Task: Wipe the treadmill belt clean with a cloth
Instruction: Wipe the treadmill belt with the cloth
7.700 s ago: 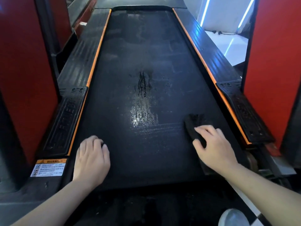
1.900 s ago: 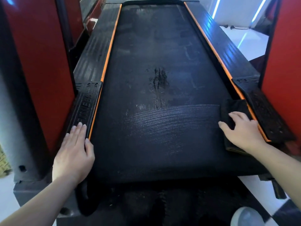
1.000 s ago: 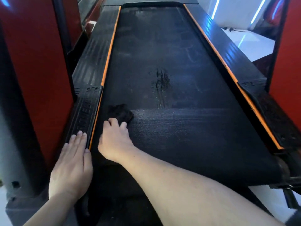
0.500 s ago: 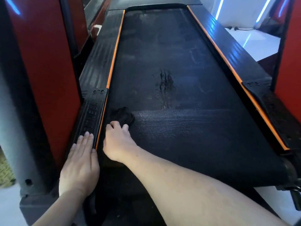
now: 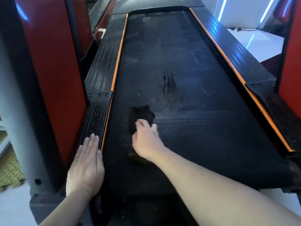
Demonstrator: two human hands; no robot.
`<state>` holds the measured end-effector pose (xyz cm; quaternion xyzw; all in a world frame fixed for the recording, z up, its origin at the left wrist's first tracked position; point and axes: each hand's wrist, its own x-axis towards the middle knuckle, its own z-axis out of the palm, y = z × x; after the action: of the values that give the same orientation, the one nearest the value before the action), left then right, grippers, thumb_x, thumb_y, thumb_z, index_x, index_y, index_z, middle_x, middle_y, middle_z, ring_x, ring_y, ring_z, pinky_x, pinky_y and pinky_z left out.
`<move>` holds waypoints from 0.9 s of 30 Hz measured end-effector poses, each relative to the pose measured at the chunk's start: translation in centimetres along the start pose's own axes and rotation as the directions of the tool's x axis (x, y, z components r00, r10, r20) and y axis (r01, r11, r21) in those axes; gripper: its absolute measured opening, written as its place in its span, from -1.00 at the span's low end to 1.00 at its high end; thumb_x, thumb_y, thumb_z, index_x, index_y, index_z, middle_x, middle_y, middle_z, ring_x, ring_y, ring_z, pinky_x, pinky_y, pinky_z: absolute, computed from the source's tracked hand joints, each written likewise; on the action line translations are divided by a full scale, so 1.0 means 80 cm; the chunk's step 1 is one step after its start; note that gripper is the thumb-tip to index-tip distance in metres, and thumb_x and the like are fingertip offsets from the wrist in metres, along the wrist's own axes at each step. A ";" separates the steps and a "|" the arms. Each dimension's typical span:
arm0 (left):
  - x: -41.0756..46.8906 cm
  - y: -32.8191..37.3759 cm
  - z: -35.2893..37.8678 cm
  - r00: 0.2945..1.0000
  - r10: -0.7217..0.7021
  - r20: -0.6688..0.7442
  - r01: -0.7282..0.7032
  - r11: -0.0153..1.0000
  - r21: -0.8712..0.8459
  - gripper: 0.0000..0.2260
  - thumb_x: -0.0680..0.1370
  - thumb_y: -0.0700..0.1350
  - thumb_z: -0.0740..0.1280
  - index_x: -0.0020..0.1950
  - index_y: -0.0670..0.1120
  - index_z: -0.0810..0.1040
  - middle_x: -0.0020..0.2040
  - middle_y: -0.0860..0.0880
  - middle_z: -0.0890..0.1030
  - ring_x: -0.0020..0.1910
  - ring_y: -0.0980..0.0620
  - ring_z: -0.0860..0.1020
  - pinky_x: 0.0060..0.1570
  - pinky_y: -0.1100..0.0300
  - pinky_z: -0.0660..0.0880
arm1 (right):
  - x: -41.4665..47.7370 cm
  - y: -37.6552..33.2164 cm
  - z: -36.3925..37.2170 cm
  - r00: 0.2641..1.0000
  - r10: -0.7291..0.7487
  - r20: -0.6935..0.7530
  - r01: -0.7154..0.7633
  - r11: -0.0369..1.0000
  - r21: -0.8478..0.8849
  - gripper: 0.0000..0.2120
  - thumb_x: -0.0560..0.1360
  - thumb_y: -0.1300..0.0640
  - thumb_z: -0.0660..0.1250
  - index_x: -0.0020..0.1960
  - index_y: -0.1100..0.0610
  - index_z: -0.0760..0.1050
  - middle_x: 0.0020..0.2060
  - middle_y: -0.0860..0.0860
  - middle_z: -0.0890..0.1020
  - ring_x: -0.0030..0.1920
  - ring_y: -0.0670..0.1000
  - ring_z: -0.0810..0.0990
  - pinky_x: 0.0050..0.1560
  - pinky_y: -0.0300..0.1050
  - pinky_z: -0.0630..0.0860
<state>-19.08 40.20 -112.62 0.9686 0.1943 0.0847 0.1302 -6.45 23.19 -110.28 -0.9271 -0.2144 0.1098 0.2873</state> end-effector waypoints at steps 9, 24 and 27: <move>-0.001 0.001 0.002 0.999 0.015 -0.028 -0.016 1.000 -0.014 -0.53 0.67 -0.07 0.00 0.59 -0.10 0.16 0.59 0.10 0.10 0.57 0.20 0.00 0.52 0.30 -0.17 | -0.039 0.161 -0.116 0.966 0.213 -0.149 -0.243 0.943 -0.226 -0.50 0.64 0.01 0.08 0.56 0.08 0.22 0.54 -0.07 0.23 0.37 0.18 0.30 0.36 0.09 0.40; 0.005 -0.014 0.015 0.999 0.019 -0.032 -0.020 0.999 -0.032 -0.45 0.62 0.05 -0.09 0.58 -0.09 0.21 0.59 0.08 0.16 0.56 0.20 0.02 0.55 0.16 -0.06 | -0.103 0.296 -0.224 0.859 0.460 -0.226 -0.512 0.750 -0.419 -0.49 0.64 0.00 0.06 0.56 0.08 0.20 0.56 -0.07 0.21 0.34 0.31 0.30 0.39 0.10 0.29; 0.003 -0.010 0.012 0.999 0.016 -0.047 -0.018 0.999 -0.040 -0.43 0.58 0.06 -0.08 0.57 -0.09 0.23 0.58 0.07 0.19 0.56 0.19 0.05 0.54 0.17 -0.06 | -0.099 0.291 -0.215 0.833 0.501 -0.237 -0.554 0.750 -0.362 -0.45 0.61 -0.08 0.14 0.55 0.09 0.17 0.52 0.02 0.24 0.30 0.32 0.31 0.33 0.12 0.29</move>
<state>-18.96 40.77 -113.74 0.9651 0.1874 0.1122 0.1444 -0.06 -6.10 -109.19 -0.9938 0.0565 0.0800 0.0534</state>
